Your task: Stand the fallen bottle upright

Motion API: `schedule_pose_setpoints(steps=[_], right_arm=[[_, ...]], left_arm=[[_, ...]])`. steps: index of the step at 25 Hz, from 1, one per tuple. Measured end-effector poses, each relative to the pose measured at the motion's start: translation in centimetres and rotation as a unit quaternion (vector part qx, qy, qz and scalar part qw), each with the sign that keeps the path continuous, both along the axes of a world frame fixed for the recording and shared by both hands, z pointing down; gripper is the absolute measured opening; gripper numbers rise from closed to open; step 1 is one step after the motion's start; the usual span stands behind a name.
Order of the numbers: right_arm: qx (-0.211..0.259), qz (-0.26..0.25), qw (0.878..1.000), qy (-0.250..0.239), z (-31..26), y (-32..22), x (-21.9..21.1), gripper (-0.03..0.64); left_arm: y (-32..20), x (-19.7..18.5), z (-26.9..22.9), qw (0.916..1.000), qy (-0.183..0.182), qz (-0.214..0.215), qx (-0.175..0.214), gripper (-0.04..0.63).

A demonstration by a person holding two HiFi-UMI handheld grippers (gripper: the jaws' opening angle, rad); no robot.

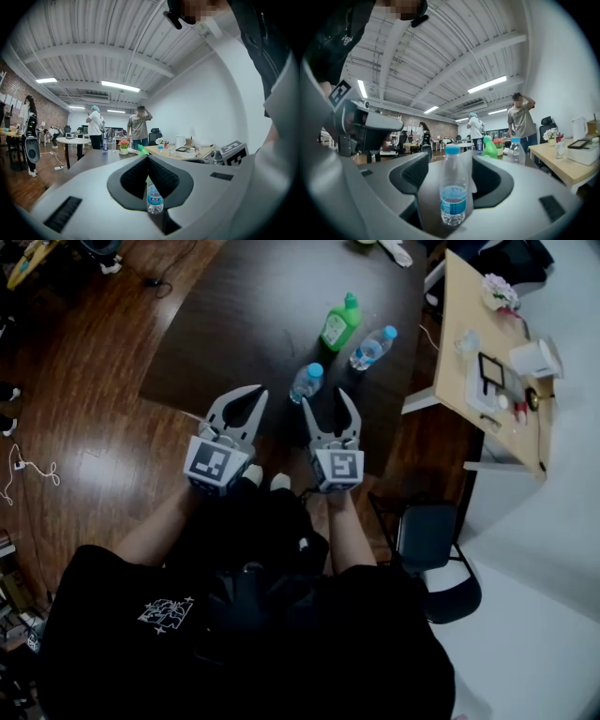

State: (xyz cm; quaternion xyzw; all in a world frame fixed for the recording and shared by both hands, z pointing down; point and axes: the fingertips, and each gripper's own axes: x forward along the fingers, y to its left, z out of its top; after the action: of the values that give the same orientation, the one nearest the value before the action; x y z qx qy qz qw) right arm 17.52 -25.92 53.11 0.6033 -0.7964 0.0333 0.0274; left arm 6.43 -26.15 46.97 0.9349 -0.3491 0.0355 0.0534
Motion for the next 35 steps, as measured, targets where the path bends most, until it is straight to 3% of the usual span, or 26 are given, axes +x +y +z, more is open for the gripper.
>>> schedule_pose_setpoints(steps=[7, 9, 15, 23, 30, 35], right_arm=[[0.011, 0.012, 1.0, 0.013, -5.8, 4.0, 1.2, 0.04], [0.019, 0.013, 1.0, 0.019, -6.8, 4.5, 1.4, -0.003], [0.027, 0.041, 0.999, 0.001, -9.3, 5.4, 2.3, -0.003], [0.025, 0.066, 0.997, 0.023, -10.7, 6.7, 1.6, 0.003], [0.061, 0.089, 0.994, 0.003, -13.1, 8.7, 0.7, 0.003], [0.077, 0.084, 0.993, -0.007, -14.1, 11.6, -0.2, 0.002]], left_arm=[[-0.1, 0.7, -3.1, 0.9999, 0.013, 0.005, 0.005, -0.009], [-0.3, 0.7, -3.6, 0.9998, 0.02, 0.001, 0.007, -0.009], [-0.2, 1.3, -4.6, 0.9994, 0.02, 0.015, 0.024, -0.009], [0.2, 1.1, -5.6, 0.9977, 0.034, 0.049, 0.032, -0.01], [0.9, 0.7, -5.7, 0.9959, 0.043, 0.074, 0.031, -0.009], [3.4, -0.8, -6.9, 0.9948, 0.042, 0.073, 0.058, -0.009]])
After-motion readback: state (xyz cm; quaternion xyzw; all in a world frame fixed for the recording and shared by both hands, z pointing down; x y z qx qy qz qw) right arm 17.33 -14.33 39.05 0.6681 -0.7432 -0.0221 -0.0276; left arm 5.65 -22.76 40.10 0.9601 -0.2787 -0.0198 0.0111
